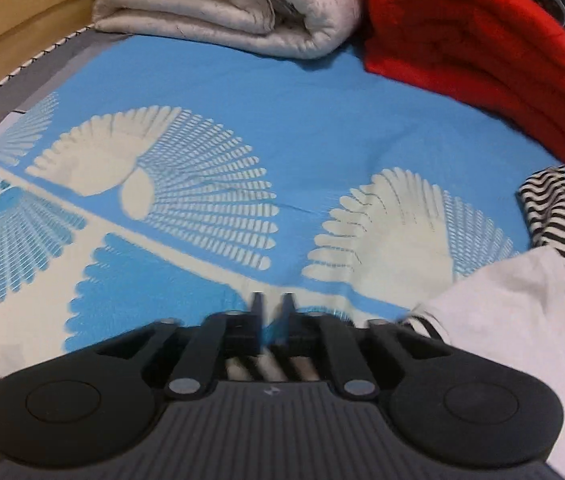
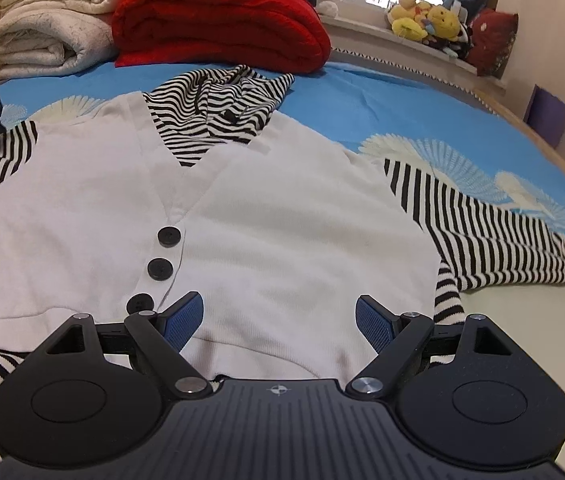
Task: Fold small clothes
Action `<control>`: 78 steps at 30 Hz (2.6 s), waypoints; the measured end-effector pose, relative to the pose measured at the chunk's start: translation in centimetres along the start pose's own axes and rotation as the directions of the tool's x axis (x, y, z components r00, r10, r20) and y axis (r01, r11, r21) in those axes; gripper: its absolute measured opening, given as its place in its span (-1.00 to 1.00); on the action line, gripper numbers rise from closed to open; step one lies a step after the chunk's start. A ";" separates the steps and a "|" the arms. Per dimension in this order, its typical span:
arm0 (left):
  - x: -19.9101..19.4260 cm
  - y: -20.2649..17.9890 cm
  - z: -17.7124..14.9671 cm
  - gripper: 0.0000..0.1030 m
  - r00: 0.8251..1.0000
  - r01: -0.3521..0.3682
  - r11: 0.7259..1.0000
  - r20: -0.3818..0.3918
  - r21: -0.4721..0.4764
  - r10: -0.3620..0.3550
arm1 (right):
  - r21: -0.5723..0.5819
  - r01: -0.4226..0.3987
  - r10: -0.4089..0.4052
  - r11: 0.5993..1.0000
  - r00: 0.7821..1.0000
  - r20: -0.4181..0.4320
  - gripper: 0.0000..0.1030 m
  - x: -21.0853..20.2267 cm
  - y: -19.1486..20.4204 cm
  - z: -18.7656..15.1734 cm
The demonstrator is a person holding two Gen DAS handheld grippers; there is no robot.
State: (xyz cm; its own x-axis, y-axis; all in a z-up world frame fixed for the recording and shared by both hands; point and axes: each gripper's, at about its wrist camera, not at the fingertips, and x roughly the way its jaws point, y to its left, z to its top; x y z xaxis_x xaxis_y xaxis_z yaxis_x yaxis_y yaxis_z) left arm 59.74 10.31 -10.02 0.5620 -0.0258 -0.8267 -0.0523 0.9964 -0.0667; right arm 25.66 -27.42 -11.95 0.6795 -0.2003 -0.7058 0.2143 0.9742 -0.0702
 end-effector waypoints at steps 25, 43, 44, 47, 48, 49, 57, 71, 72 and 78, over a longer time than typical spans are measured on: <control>-23.1 -0.1 -30.4 0.71 0.943 0.307 0.952 -0.136 0.009 -0.303 | 0.493 0.049 -0.083 0.869 0.995 0.049 0.54 -12.3 -15.0 -12.6; -20.0 -1.4 -28.4 0.33 0.924 0.361 0.931 -0.111 -0.053 -0.365 | 0.363 0.100 -0.084 0.926 0.995 -0.061 0.46 -8.8 -12.8 -12.7; -19.3 -1.7 -28.5 -0.19 0.919 0.368 0.928 -0.135 -0.054 -0.372 | 0.357 0.092 -0.076 0.930 0.995 -0.060 0.45 -8.8 -12.6 -12.6; -18.4 -1.8 -29.0 -0.97 0.920 0.349 0.936 -0.168 -0.052 -0.353 | 0.351 0.076 -0.060 0.933 0.997 -0.058 0.45 -8.8 -12.4 -12.3; -19.0 -1.3 -28.8 -0.97 0.928 0.337 0.940 -0.152 -0.050 -0.341 | 0.360 0.067 -0.052 0.931 0.997 -0.052 0.42 -8.9 -12.6 -12.3; -19.7 -0.4 -28.3 -0.97 0.932 0.333 0.941 -0.131 -0.065 -0.339 | 0.378 0.064 -0.052 0.924 0.998 -0.042 0.41 -9.2 -13.1 -12.3; -21.4 5.4 -26.3 -0.97 0.960 0.263 0.956 -0.065 -0.131 -0.273 | 0.515 -0.001 -0.006 0.857 1.000 0.011 0.22 -10.3 -16.9 -13.0; -20.8 2.5 -27.6 -0.97 0.976 0.188 0.981 -0.102 -0.044 -0.191 | 0.306 -0.180 0.217 0.935 0.972 -0.089 -0.10 -5.6 -8.7 -10.6; -20.7 2.5 -27.7 -0.97 0.976 0.185 0.982 -0.106 -0.044 -0.188 | 0.282 -0.179 0.213 0.942 0.973 -0.093 -0.64 -5.5 -8.1 -10.5; -20.6 3.2 -28.1 -0.97 0.978 0.180 0.982 -0.096 -0.063 -0.186 | 0.312 -0.126 0.142 0.942 0.990 -0.027 -0.94 -8.7 -9.1 -10.8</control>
State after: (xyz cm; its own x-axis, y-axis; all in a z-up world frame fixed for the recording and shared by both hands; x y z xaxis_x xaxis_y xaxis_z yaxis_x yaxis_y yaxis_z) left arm 24.81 11.79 -8.88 0.4798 -0.2181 -0.8499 -0.0019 0.9684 -0.2496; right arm 10.24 -33.42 -12.79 0.6836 -0.0575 -0.7276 0.3350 0.9104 0.2428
